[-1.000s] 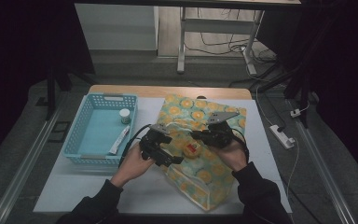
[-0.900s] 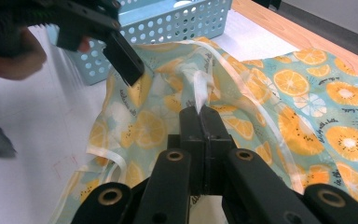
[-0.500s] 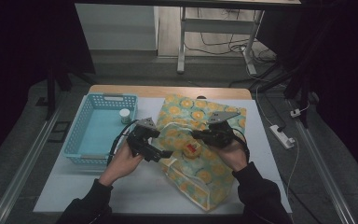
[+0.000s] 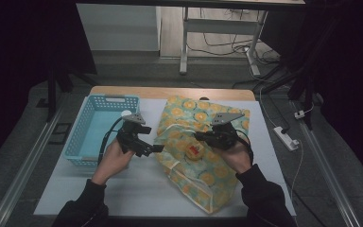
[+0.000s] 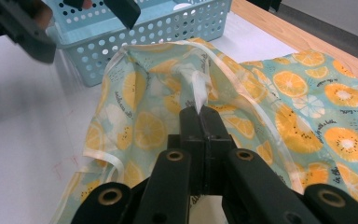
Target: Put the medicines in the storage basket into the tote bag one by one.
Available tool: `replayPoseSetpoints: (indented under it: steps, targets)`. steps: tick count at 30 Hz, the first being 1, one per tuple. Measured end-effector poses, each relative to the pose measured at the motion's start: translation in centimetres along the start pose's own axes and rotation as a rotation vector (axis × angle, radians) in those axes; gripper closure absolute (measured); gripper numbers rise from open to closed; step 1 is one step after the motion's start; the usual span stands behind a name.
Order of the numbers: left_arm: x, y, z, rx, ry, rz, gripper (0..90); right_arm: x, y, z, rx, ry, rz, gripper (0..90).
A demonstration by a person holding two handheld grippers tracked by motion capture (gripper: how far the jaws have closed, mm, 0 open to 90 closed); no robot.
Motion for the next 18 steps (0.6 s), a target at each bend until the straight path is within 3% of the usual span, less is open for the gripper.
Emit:
replayPoseSetpoints:
  steps: [7,18]
  targets:
    - [2.1,-0.3,0.6,0.018,0.069,-0.047,0.0,0.0,0.0,0.0,-0.002,0.002,0.000,90.0]
    - [3.9,-1.3,2.3,0.069,0.177,-0.031,0.0,-0.2,-0.1,0.1,0.001,0.004,0.005,90.0]
Point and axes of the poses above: each handheld gripper's, and its own axes: x roughly backward along the jaws, y roughly out of its top, z roughly to its left, the point moved 1 cm from there along -x, roughly forward along the jaws, and after that the axes turned 15 degrees about -y, right-handed, at the moved point
